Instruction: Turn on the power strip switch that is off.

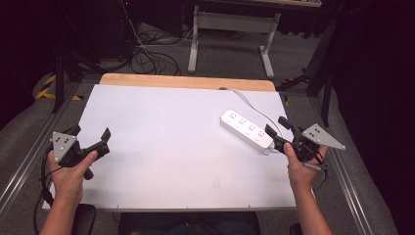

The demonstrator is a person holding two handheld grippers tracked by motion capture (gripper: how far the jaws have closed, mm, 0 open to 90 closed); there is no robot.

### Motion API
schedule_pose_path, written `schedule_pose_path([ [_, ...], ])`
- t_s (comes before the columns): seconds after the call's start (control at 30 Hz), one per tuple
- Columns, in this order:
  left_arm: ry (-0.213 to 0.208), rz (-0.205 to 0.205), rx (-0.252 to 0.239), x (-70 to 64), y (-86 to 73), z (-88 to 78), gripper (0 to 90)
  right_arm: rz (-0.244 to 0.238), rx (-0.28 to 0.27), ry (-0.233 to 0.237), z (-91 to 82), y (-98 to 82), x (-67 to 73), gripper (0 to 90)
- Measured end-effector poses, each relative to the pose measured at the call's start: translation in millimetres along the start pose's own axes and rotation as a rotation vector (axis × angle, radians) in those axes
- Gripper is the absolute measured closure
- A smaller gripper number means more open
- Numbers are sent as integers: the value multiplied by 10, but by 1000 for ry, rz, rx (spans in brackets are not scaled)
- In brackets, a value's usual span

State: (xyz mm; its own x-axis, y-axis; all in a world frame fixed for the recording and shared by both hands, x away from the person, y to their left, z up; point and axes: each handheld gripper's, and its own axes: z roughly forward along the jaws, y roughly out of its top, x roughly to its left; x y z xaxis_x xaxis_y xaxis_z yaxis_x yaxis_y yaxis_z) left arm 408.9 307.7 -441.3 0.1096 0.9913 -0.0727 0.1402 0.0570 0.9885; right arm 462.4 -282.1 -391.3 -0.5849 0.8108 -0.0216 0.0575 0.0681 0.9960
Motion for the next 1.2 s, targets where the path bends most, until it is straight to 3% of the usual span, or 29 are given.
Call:
schedule_pose_path([
  [0.27, -2, 0, 0, 2, 0, -2, 57, 32, 0, -17, 20, -17, -8, 157],
  [0.33, -3, -2, 0, 1, 0, -2, 57, 32, -3, -18, 21, -20, -9, 144],
  [0.43, 0, 0, 0, 1, 0, 0, 56, 22, -3, -17, 22, -26, -14, 136],
  [0.57, -1, 1, 0, 1, 0, -2, 57, 12, 3, -8, 44, -41, -15, 59],
  [0.6, -1, 0, -1, 2, 0, -1, 57, -12, 2, 11, 44, -50, -10, 27],
  [0.63, -2, -1, 0, 2, 0, -2, 57, -12, 2, 11, 44, -50, -10, 27],
  [0.67, -1, 1, 0, 4, 0, -1, 57, -43, -4, 60, 42, -55, -11, 27],
  [0.73, 0, 1, -1, 3, 0, 0, 57, -46, -10, 71, 41, -56, -8, 28],
  [1.2, 0, -4, 1, 5, -2, 1, 57, -39, -23, 51, 29, -55, -31, 27],
])
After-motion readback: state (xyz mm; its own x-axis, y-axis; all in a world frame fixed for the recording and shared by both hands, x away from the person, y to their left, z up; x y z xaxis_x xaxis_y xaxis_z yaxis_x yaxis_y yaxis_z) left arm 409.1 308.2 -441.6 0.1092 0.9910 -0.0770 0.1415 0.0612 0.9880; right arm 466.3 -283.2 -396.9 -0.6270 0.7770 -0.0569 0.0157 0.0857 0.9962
